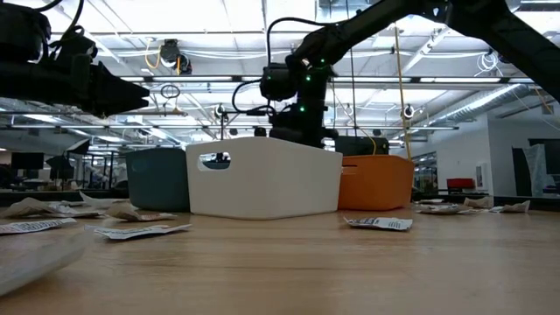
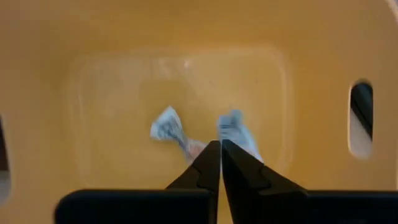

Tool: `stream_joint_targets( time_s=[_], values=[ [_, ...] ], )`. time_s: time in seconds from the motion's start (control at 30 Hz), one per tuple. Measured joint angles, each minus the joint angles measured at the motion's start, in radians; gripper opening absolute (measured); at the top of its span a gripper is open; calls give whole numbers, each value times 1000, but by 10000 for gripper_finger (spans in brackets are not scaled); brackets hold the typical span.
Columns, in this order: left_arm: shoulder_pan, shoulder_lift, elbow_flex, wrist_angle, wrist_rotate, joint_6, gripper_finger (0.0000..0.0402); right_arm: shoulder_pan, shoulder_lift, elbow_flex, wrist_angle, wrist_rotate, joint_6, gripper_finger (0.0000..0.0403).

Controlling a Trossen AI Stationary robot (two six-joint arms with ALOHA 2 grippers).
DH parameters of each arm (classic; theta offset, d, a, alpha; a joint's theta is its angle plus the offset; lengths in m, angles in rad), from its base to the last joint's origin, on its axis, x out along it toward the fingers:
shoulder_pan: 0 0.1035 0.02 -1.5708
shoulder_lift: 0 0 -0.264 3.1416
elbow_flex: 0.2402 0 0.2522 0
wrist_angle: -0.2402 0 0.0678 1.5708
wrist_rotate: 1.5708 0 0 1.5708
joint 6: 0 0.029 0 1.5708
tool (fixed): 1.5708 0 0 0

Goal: Pick & Place First Aid Supplies
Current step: Put the orange ointment pack into the yellow bin, then put the blue alcohol pad into the blue bin

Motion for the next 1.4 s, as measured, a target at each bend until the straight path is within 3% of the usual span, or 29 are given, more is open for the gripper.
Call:
stream_joint_targets(
  time_s=[0.13,0.4,0.5,0.6,1.1,1.4],
  values=[
    [0,0,0,0,0,0,367,0,0,0,32,-52,-13,57],
    [0,0,0,0,0,0,367,0,-23,-1,32,-92,-46,184],
    [0,0,0,0,0,0,367,0,-77,-1,-1,-93,38,206],
    [0,0,0,0,0,0,367,0,-136,-1,-68,-44,161,211],
    [0,0,0,-1,0,0,367,9,-329,-1,-334,-52,626,205],
    [0,0,0,-1,0,0,367,95,-484,-271,-336,-167,846,201]
  ],
)
